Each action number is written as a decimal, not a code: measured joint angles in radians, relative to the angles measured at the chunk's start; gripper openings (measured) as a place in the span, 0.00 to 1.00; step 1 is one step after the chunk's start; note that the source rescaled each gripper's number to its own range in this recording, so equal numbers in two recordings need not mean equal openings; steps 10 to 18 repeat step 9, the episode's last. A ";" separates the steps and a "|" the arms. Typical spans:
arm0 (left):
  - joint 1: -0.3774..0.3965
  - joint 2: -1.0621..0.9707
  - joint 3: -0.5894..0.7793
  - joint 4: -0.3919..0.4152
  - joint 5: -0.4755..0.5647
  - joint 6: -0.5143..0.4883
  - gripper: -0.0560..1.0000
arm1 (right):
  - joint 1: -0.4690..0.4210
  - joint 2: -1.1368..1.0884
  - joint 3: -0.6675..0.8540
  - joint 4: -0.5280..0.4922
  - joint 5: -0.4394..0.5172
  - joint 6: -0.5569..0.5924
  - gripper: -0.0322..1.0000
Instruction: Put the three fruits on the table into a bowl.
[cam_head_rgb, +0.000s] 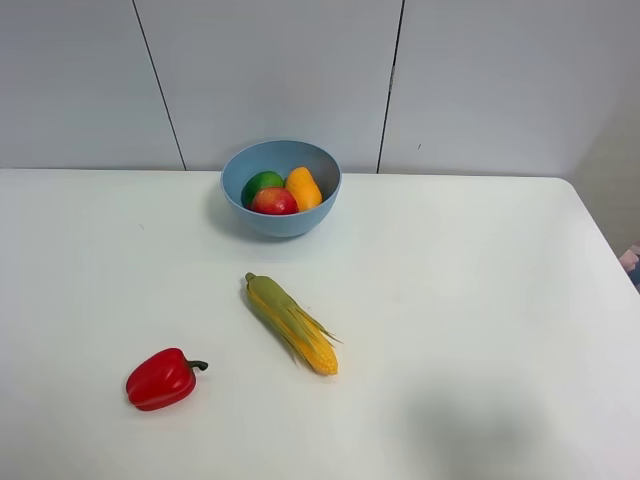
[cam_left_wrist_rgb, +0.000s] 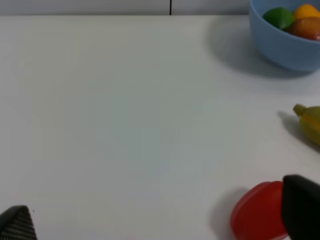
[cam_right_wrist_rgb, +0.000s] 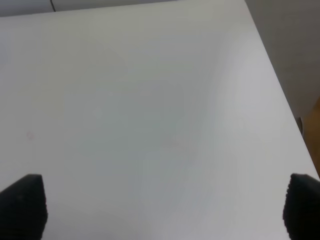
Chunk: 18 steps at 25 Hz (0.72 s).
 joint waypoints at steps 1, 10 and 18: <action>0.000 0.000 0.000 0.000 0.000 0.000 0.98 | 0.000 0.000 0.000 0.000 0.000 0.000 0.85; 0.000 0.000 0.000 0.000 0.000 0.000 0.98 | 0.000 0.000 0.000 0.000 0.000 0.000 0.85; 0.000 0.000 0.000 0.000 0.000 0.000 0.98 | 0.000 0.000 0.000 0.000 0.000 0.000 0.85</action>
